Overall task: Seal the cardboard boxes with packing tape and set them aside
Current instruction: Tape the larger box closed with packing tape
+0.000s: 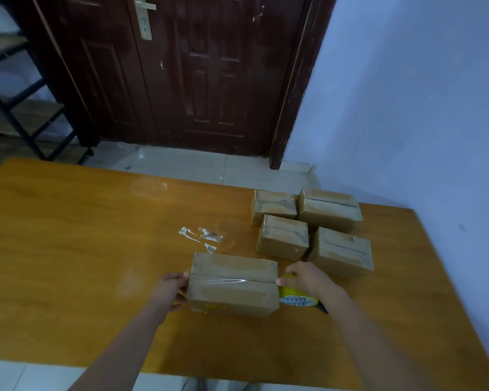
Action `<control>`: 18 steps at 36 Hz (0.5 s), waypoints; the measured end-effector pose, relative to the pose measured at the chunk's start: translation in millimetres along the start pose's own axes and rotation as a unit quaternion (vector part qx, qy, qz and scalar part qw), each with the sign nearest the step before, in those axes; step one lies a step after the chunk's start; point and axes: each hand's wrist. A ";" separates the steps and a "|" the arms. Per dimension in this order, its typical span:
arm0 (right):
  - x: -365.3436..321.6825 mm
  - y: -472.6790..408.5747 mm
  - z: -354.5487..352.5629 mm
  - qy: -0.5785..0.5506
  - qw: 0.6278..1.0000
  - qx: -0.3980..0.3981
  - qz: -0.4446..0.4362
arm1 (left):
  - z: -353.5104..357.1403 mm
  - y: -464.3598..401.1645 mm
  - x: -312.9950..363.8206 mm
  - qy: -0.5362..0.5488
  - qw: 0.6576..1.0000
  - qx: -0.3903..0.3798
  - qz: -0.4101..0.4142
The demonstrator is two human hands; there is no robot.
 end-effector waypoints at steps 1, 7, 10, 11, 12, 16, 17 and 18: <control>-0.2 0.5 0.2 -0.002 1.000 -0.001 0.001 | 0.4 -0.4 -1.3 0.015 1.000 -0.009 -0.008; -2.3 5.0 3.2 -0.011 1.000 0.019 0.001 | 6.8 -9.0 -13.3 0.085 0.994 -0.040 -0.055; -1.3 8.3 6.4 -0.023 0.999 0.036 0.005 | 13.8 -10.7 -16.5 0.115 0.989 -0.060 -0.071; -1.3 9.7 7.9 -0.025 0.999 0.039 0.005 | 15.0 -13.6 -16.2 0.122 0.987 -0.062 -0.078; -1.6 11.4 9.6 -0.026 0.999 0.041 0.005 | 14.8 -16.7 -14.7 0.122 0.987 -0.059 -0.090; -5.0 19.6 23.1 -0.054 0.998 0.025 0.016 | 10.9 -34.0 2.6 0.107 0.985 -0.013 -0.131; -6.3 21.7 28.5 -0.065 0.997 0.022 0.019 | 10.2 -38.1 8.8 0.103 0.987 0.001 -0.125; -7.2 23.9 34.2 -0.077 0.997 0.023 0.019 | 10.1 -42.2 15.6 0.093 0.988 0.011 -0.124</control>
Point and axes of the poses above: each hand's wrist, its own y-axis away from the middle knuckle, its own z-axis out of the palm, x = y × z, and after that the axes turned 13 degrees about -y, right-handed
